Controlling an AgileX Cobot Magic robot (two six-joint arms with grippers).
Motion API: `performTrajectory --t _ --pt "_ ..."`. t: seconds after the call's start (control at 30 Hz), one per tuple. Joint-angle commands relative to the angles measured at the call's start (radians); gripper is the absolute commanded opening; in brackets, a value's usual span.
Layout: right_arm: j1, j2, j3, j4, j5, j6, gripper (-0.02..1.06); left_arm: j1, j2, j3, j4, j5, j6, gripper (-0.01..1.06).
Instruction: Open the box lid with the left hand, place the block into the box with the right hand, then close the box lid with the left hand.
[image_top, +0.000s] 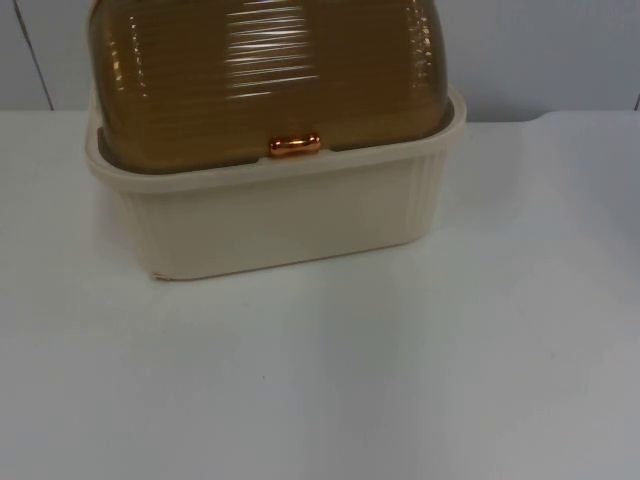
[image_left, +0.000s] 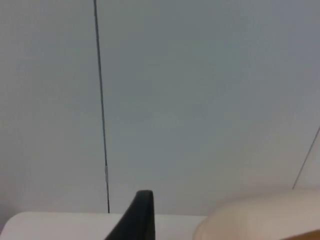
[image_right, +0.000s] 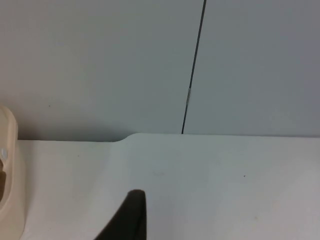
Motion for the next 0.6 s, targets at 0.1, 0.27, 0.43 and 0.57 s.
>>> performTrajectory --t 0.1,0.27,0.43,0.57 --pt "0.0 -0.019 -0.005 -0.029 0.026 0.037 1.05 0.003 -0.006 -0.006 -0.049 0.023 -0.007 1.05" --pt "-0.002 -0.032 0.0 -0.172 0.094 0.166 1.05 0.003 -0.006 -0.006 -0.075 0.109 0.008 1.05" --pt "-0.002 -0.137 0.074 -0.265 0.01 0.166 1.05 -0.01 -0.016 -0.004 -0.073 0.121 0.061 1.05" --pt "0.001 -0.239 0.128 -0.192 -0.012 0.124 1.05 -0.102 -0.076 -0.004 -0.047 0.094 0.148 1.05"
